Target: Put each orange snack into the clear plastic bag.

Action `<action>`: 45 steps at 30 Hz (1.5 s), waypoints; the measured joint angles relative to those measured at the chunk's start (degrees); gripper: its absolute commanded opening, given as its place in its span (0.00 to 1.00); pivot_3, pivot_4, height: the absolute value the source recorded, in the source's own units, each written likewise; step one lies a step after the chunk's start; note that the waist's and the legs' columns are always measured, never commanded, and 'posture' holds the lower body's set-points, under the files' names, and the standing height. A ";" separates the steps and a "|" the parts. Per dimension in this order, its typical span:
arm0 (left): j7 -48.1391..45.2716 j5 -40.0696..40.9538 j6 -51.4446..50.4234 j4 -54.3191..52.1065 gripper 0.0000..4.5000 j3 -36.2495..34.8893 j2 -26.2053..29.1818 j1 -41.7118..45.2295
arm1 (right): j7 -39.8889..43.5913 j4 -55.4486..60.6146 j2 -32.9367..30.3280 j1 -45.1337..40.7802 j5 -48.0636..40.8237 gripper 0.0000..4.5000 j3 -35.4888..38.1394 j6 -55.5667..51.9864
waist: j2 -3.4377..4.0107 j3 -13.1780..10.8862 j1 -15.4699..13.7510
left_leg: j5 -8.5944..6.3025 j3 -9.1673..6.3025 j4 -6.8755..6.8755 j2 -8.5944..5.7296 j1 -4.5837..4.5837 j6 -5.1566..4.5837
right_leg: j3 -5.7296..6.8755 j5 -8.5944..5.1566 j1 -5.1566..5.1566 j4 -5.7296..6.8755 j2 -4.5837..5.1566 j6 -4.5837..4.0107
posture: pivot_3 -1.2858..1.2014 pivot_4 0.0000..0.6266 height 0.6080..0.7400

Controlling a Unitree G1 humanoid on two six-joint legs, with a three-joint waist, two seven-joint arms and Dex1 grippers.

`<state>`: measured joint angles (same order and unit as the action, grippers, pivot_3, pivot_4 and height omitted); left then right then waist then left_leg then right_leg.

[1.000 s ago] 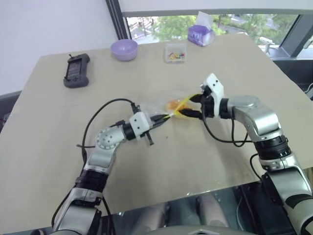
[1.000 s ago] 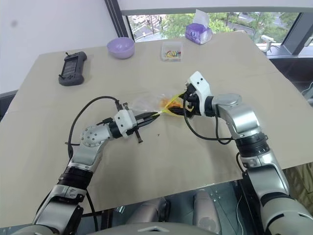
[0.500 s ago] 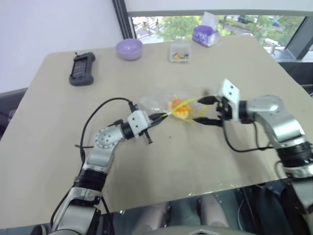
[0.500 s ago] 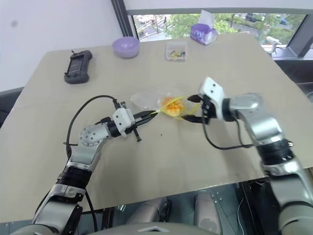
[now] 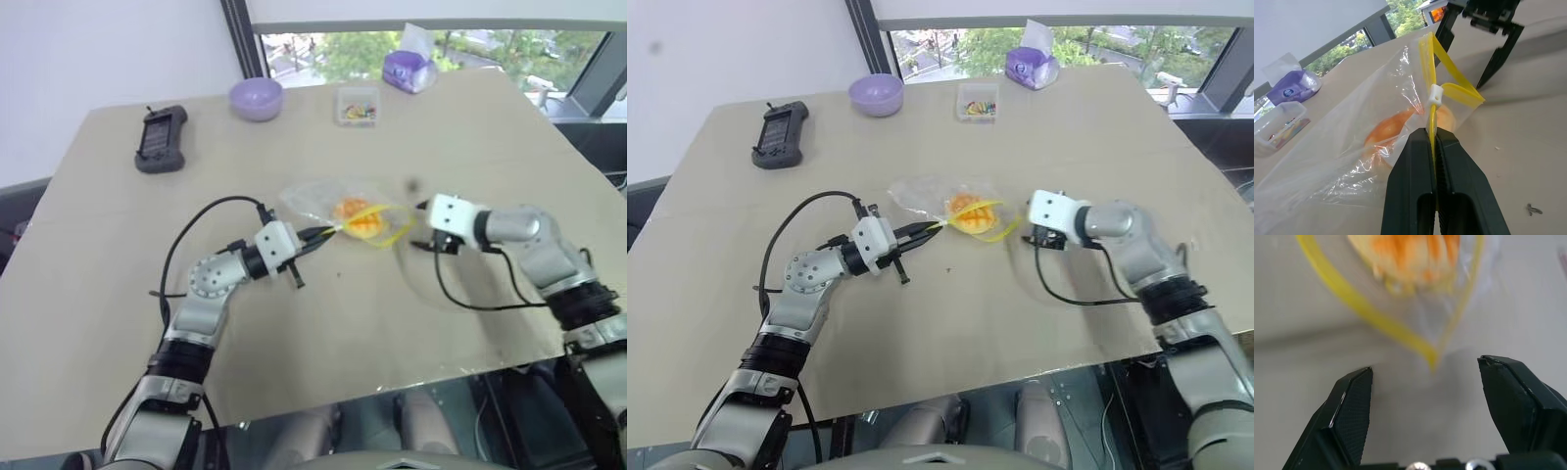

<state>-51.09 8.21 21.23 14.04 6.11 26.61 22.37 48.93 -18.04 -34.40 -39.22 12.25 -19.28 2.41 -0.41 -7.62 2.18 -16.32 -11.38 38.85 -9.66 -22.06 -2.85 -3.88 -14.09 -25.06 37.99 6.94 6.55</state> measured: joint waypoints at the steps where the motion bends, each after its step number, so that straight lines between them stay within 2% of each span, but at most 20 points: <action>1: 0.00 0.01 -0.11 0.00 0.00 -0.02 0.10 -0.01 | -0.51 -0.03 0.28 -0.09 0.09 0.83 0.04 0.05 | 0.00 0.00 -0.14 | 0.00 -0.02 0.01 -0.02 -0.01 0.00 | 0.02 0.00 0.01 -0.01 0.01 0.00 | 0.52 0.24 1.00; 2: 0.00 0.01 -0.18 0.00 0.00 -0.04 0.20 -0.01 | -0.63 -0.02 0.41 -0.25 0.11 0.83 0.07 0.03 | 0.00 0.00 -0.21 | 0.00 -0.02 0.02 -0.03 0.00 0.00 | 0.03 0.00 0.02 -0.02 0.02 0.00 | 0.52 0.24 1.00; 3: 0.00 0.01 -0.28 0.00 0.00 -0.05 0.29 -0.01 | -0.66 0.10 0.50 -0.43 0.08 0.70 0.19 -0.05 | 0.00 0.00 -0.21 | 0.00 -0.02 0.02 -0.03 0.00 0.00 | 0.03 0.00 0.02 -0.03 0.03 0.00 | 0.52 0.24 1.00; 5: 0.00 0.02 -0.40 0.00 0.00 -0.06 0.30 -0.02 | -0.72 0.29 0.50 -0.46 0.05 0.59 0.29 -0.12 | 0.00 0.00 -0.18 | 0.00 -0.03 0.02 -0.03 0.00 0.00 | 0.03 0.00 0.02 -0.03 0.02 0.00 | 0.52 0.24 1.00; 10: 0.00 0.03 -0.59 0.00 0.00 -0.05 0.29 -0.07 | -0.64 1.09 0.03 -0.44 0.09 0.06 0.29 -0.52 | 0.00 0.00 0.08 | 0.00 -0.01 0.01 -0.02 0.00 0.00 | 0.02 0.00 0.01 -0.01 0.02 0.00 | 0.52 0.24 1.00; 11: 0.00 0.03 -0.63 0.00 0.00 -0.05 0.29 -0.07 | -0.57 1.40 -0.35 -0.44 0.10 0.01 0.33 -0.61 | 0.00 0.00 0.09 | 0.00 -0.02 0.02 -0.02 0.00 0.00 | 0.02 0.00 0.01 -0.01 0.01 0.00 | 0.52 0.24 1.00; 24: 0.91 0.04 -0.73 0.06 0.00 -0.67 0.11 0.50 | -2.65 2.04 -0.61 -1.84 -0.11 0.01 2.66 -1.79 | 0.00 0.00 0.10 | 0.00 -0.01 0.02 -0.03 -0.01 0.00 | 0.02 0.00 0.00 0.00 0.02 0.00 | 0.52 0.24 1.00; 31: 11.91 -0.21 -1.08 2.25 0.00 -6.06 -1.94 14.79 | -14.19 -3.23 0.49 -14.41 -0.02 0.01 8.81 2.56 | -0.03 -0.01 0.03 | 0.00 -0.03 0.11 -0.03 -0.08 0.00 | 0.06 0.01 -0.01 -0.03 0.04 0.00 | 0.52 0.24 1.00; 36: 17.33 -1.50 -1.10 4.60 0.00 -7.07 -2.22 21.07 | -18.54 -5.33 1.76 -15.91 0.39 0.01 9.12 5.18 | -0.03 -0.01 0.33 | 0.00 -0.01 0.10 -0.03 -0.12 0.00 | 0.06 0.00 -0.04 -0.06 0.06 0.00 | 0.52 0.24 1.00; 41: 16.01 -1.94 -0.57 4.82 0.00 -6.57 -1.72 18.51 | -17.92 -4.61 1.52 -14.64 0.29 0.01 9.11 5.71 | -0.02 -0.01 0.42 | 0.00 -0.02 0.10 -0.02 -0.14 0.00 | 0.06 0.01 -0.08 -0.02 0.03 0.00 | 0.52 0.24 1.00; 43: 11.29 -0.02 -2.93 0.96 0.00 -5.18 -0.58 11.05 | -11.07 0.79 -0.61 -8.71 -2.25 0.01 8.60 2.94 | -0.01 -0.01 0.36 | 0.00 -0.02 0.07 -0.03 -0.19 0.00 | 0.09 0.00 -0.11 -0.07 0.06 0.00 | 0.52 0.24 1.00; 45: 9.54 1.15 -4.85 -0.64 0.00 -4.80 -0.43 7.76 | -7.77 3.52 -1.38 -5.86 -3.14 0.01 7.88 0.70 | -0.01 -0.01 0.37 | 0.00 -0.07 0.19 -0.03 -0.35 -0.01 | 0.15 0.01 -0.21 -0.02 0.05 0.00 | 0.52 0.24 1.00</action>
<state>-41.54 9.37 16.38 13.39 1.31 26.18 30.13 41.16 -14.52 -35.78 -45.08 9.11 -11.40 3.11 -0.42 -7.63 2.55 -16.32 -11.44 39.04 -9.69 -22.41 -2.85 -3.73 -14.09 -25.27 37.97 6.99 6.55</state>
